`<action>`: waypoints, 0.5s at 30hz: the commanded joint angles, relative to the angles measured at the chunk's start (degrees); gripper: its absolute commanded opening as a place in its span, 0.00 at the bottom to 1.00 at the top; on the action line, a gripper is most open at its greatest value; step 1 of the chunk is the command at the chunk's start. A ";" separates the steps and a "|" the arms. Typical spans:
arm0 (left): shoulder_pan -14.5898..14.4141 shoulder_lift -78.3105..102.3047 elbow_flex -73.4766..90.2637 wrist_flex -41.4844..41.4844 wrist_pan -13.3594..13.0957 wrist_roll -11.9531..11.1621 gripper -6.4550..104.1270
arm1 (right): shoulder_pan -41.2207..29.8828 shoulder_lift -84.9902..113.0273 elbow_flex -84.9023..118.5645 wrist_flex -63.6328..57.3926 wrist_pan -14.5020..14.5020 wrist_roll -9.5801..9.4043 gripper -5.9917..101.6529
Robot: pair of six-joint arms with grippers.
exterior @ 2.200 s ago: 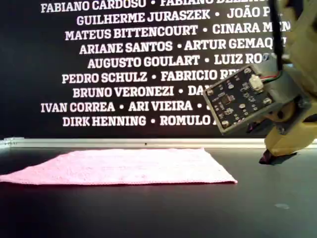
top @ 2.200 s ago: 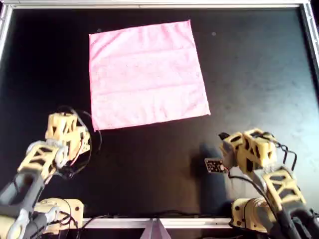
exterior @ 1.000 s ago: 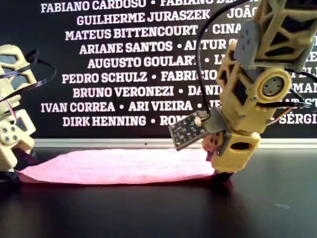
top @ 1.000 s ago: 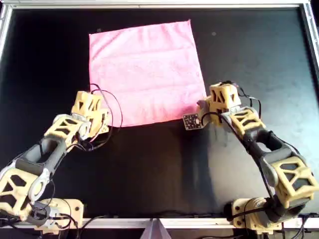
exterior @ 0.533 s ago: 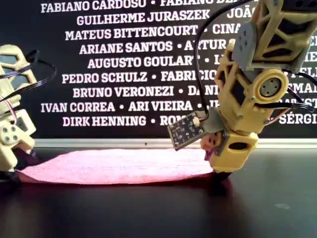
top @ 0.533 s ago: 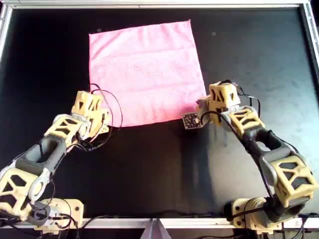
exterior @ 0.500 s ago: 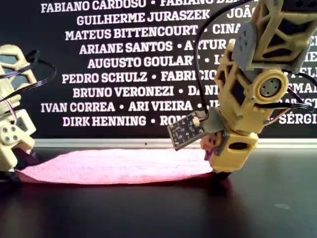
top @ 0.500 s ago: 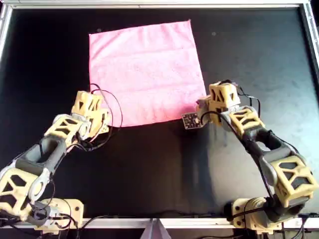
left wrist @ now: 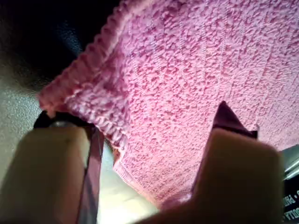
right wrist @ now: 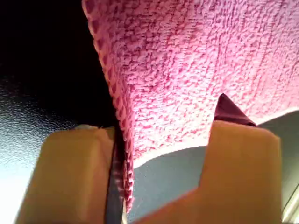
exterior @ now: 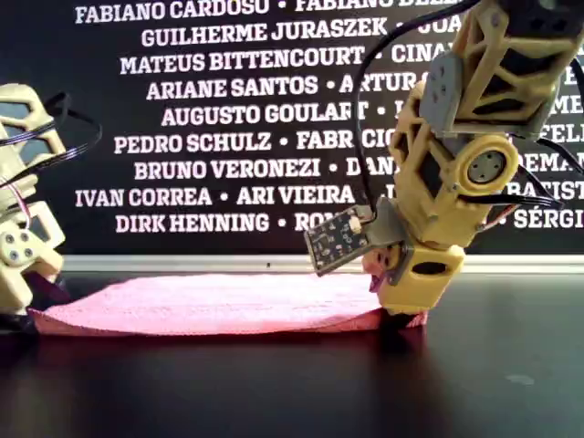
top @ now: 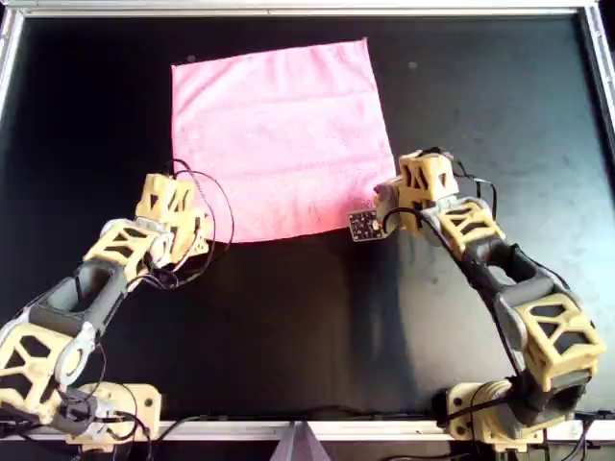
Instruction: Fold a cloth
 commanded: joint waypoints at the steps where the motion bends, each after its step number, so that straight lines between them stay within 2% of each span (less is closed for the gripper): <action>1: 1.76 -0.09 0.00 -0.62 -0.44 -0.26 0.79 | 0.18 1.49 -1.32 -2.11 0.35 0.26 0.76; 4: 1.67 -0.09 -0.35 -0.62 -0.44 -0.26 0.79 | 0.18 1.76 -1.23 -1.49 0.35 0.26 0.72; 7: 1.67 0.00 -0.53 -0.62 -0.44 -0.26 0.73 | 0.18 1.76 -1.41 -1.49 0.35 0.26 0.60; 12: 2.02 0.62 -0.70 -0.62 0.44 -0.26 0.53 | -0.18 1.49 -3.34 -1.58 0.35 0.26 0.32; 15: 2.02 0.97 -0.70 -0.62 0.62 -0.18 0.40 | 0.26 1.76 -3.34 -1.67 0.35 0.26 0.21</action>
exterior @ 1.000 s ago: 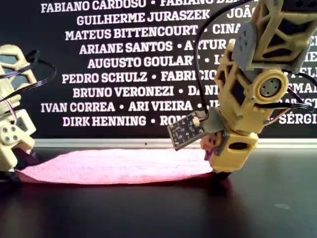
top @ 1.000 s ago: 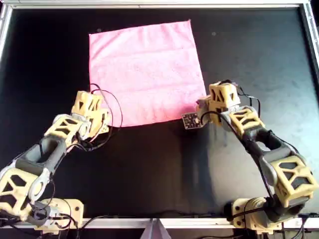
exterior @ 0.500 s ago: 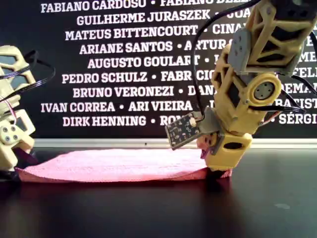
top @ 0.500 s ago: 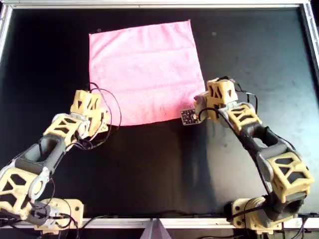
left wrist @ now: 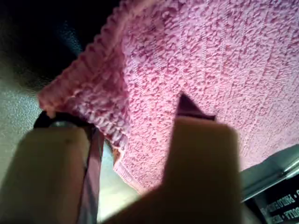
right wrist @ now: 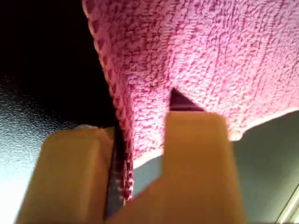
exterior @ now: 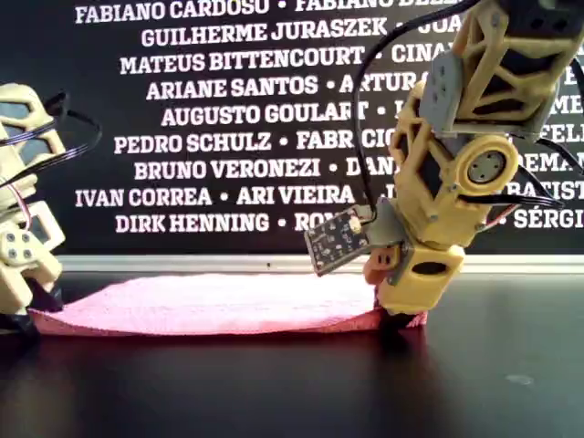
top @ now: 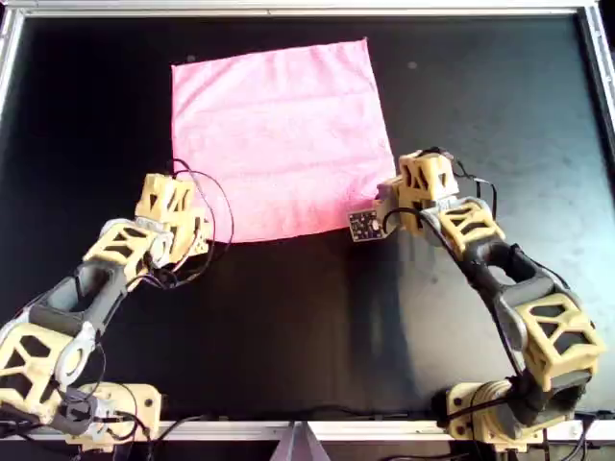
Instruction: Fold a cloth
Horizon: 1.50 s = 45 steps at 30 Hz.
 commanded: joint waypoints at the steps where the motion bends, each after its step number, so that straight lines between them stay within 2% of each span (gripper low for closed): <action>1: 1.93 0.53 -0.62 -0.62 0.18 -0.09 0.36 | 0.26 1.76 -3.34 -1.67 0.18 0.26 0.18; 7: 1.76 -0.35 -3.34 -0.62 0.18 -0.18 0.17 | 0.18 1.85 -3.25 -1.67 0.18 0.26 0.07; 11: 1.49 -0.35 -3.52 -0.62 0.18 -0.18 0.03 | 0.18 1.85 -3.25 -1.58 0.18 0.26 0.06; 16: 1.67 0.35 -2.29 -0.53 0.18 -0.18 0.05 | 0.18 2.02 -1.85 -1.58 0.26 0.26 0.06; 23: 1.32 0.53 -2.20 -0.26 0.18 1.23 0.05 | 0.09 3.34 -0.53 -1.23 0.26 0.26 0.06; 25: 1.23 0.53 -2.20 -0.26 0.26 3.25 0.05 | 0.18 5.54 1.93 -1.23 0.26 0.26 0.06; 27: 1.05 0.53 -2.20 0.09 0.26 6.77 0.05 | 0.35 8.88 4.75 -1.23 0.26 0.26 0.06; 29: 1.23 0.53 -2.20 0.53 0.26 8.44 0.05 | 0.35 11.87 7.47 -1.23 0.26 0.26 0.06; 31: 1.23 0.53 -2.11 0.62 -0.44 8.61 0.05 | 0.35 14.50 10.02 -1.23 0.26 0.26 0.06; 37: 1.05 0.62 0.26 0.62 0.26 9.23 0.05 | 0.35 17.31 15.73 -1.23 0.26 0.26 0.06; 45: 0.97 0.79 3.69 0.88 0.26 8.70 0.05 | 0.35 19.07 20.65 -1.23 0.26 0.26 0.06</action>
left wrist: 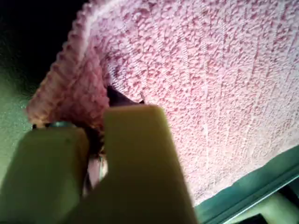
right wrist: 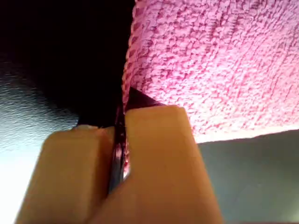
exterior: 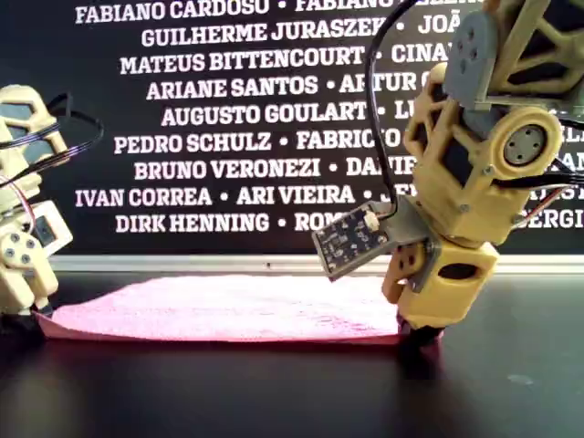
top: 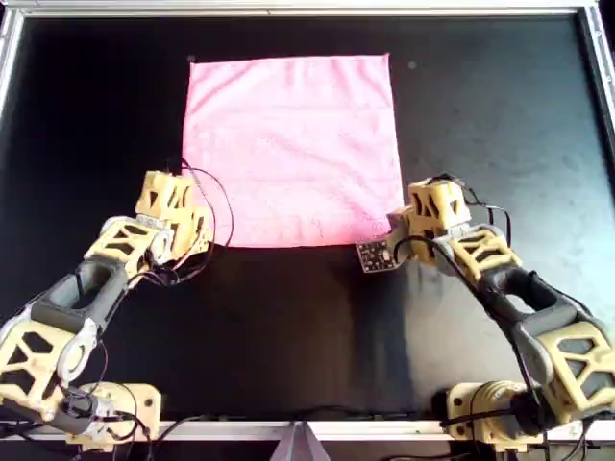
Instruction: Fold a cloth
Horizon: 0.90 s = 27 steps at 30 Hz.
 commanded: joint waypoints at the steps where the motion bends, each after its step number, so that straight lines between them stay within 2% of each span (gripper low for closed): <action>1: 0.88 0.88 0.97 1.49 0.18 -0.18 0.05 | -0.18 4.39 1.41 -1.14 -0.09 0.26 0.06; 3: 0.44 0.88 0.79 3.87 0.18 -0.18 0.05 | -0.18 5.89 3.25 -1.14 -0.09 0.26 0.06; 7: -3.16 0.88 0.35 8.26 0.18 -0.18 0.05 | -0.18 10.28 6.77 -1.14 -0.09 0.26 0.06; 10: -4.66 0.97 0.09 9.14 0.09 -0.26 0.05 | -0.18 12.92 8.26 -1.14 -0.09 0.26 0.06; 22: -4.04 9.40 -0.35 9.05 -0.79 -0.26 0.05 | -0.18 14.33 8.53 -1.14 -0.09 0.26 0.06; 24: -3.96 9.49 -0.62 8.88 -0.88 0.44 0.06 | -0.18 14.33 7.56 -1.14 -0.09 0.26 0.06; 27: -3.87 9.32 -3.60 8.53 -0.97 0.53 0.06 | -0.53 14.24 4.39 -1.14 0.79 -0.53 0.06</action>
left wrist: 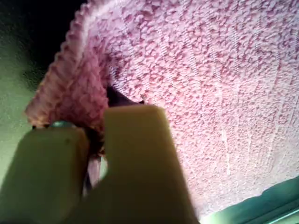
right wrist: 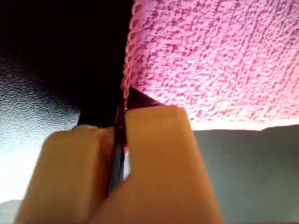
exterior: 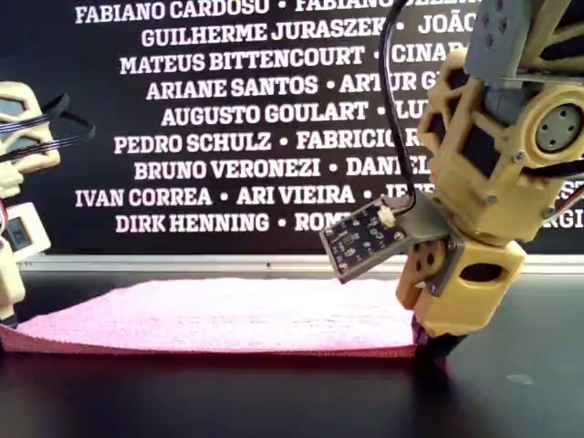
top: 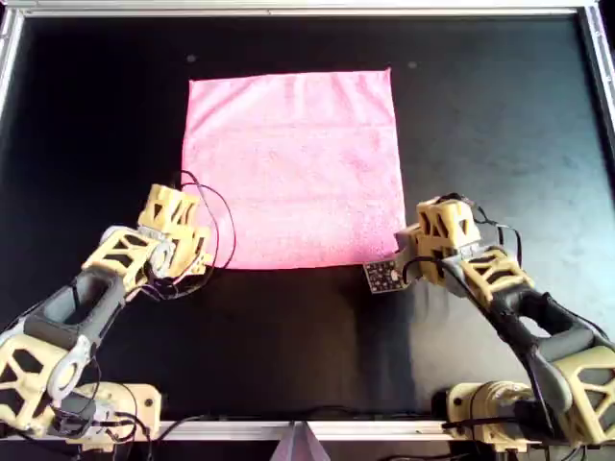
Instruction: Fold a cloth
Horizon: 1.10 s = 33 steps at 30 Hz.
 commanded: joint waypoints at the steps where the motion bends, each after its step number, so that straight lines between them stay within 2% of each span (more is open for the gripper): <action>1: -0.53 1.85 -4.83 0.26 -0.88 0.26 0.06 | -0.88 4.13 -6.59 -1.14 0.44 -0.44 0.06; 10: -0.26 0.79 -18.28 -0.18 -0.88 0.26 0.06 | -1.05 1.41 -17.23 -1.85 0.44 -0.44 0.06; 16: 3.69 -0.26 -26.54 -0.35 -0.88 0.26 0.06 | -1.23 -4.57 -25.66 -2.20 0.44 -0.53 0.06; 23: 8.00 -12.48 -40.34 -0.35 -0.88 0.35 0.06 | -1.41 -16.52 -41.22 -2.37 0.53 -0.53 0.06; 33: 8.44 -32.96 -68.73 -0.35 -0.88 0.35 0.05 | -1.49 -39.20 -73.12 -2.37 0.53 -0.53 0.06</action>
